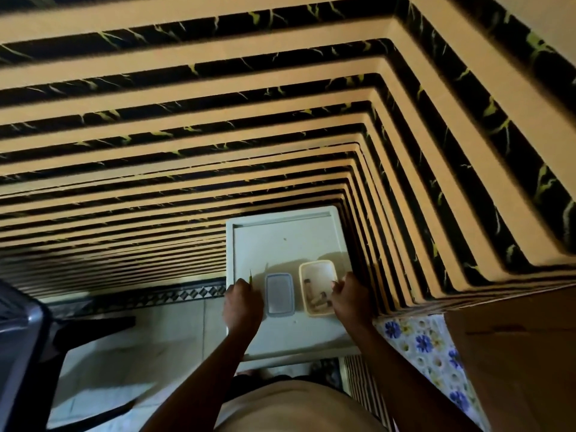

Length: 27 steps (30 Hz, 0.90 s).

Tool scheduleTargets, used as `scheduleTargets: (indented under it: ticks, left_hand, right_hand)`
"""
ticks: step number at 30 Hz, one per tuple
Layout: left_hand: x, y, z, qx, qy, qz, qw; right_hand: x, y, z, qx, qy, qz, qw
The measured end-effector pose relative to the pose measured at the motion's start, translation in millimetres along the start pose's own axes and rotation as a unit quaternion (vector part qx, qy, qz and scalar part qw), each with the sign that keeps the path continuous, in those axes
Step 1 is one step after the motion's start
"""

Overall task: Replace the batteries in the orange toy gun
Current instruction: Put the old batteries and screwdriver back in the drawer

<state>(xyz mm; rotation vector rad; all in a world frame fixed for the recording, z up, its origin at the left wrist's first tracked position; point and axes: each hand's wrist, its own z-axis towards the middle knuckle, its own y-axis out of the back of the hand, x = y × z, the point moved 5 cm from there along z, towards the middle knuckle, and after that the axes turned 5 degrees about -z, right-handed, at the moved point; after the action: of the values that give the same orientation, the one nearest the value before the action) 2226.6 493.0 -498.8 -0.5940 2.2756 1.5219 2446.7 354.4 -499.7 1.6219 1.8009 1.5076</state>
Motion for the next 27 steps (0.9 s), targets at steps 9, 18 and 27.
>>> scheduleTargets:
  ticks: [9,18,27]
  left_hand:
    - [13,-9,12,0.0,-0.009,-0.039,0.999]
    - [28,2,-29,-0.021,-0.082,-0.093,0.992]
    - [73,6,-64,0.012,-0.22,-0.067,0.973]
  right_hand:
    - [-10,0,-9,-0.001,0.047,0.028,0.999]
    - [-30,-13,-30,-0.019,0.049,0.039,0.998]
    - [-53,-23,-94,-0.087,0.086,0.064,0.99]
